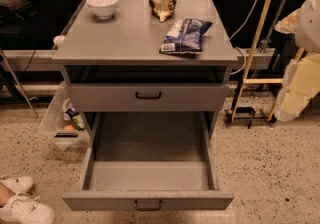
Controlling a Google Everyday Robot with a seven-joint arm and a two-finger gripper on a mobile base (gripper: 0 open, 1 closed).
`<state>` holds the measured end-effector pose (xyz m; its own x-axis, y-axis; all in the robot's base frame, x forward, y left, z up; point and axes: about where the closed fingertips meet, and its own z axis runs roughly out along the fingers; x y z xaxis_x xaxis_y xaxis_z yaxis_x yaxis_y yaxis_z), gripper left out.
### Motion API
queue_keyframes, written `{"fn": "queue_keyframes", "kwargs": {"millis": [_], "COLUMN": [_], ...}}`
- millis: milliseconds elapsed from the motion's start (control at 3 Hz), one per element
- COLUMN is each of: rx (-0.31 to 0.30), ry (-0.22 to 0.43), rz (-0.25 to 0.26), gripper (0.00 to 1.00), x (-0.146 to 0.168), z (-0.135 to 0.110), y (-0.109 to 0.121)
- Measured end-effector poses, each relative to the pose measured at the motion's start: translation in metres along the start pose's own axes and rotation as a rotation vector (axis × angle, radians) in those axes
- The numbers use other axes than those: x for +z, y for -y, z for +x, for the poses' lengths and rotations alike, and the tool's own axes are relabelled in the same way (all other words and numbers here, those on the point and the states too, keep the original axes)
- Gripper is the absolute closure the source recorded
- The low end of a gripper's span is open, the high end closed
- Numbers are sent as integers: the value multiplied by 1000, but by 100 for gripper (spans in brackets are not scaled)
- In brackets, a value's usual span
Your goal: Place blue chip bag into middle drawer
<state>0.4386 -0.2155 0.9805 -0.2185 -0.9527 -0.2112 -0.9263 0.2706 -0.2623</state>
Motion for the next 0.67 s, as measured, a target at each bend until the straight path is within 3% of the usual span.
{"fn": "queue_keyframes", "kwargs": {"millis": [333, 667], "rx": [0, -27], "ry": [0, 10], "rz": [0, 2], "gripper": [0, 0], "x": [0, 3], "z": [0, -16], "y": [0, 14]}}
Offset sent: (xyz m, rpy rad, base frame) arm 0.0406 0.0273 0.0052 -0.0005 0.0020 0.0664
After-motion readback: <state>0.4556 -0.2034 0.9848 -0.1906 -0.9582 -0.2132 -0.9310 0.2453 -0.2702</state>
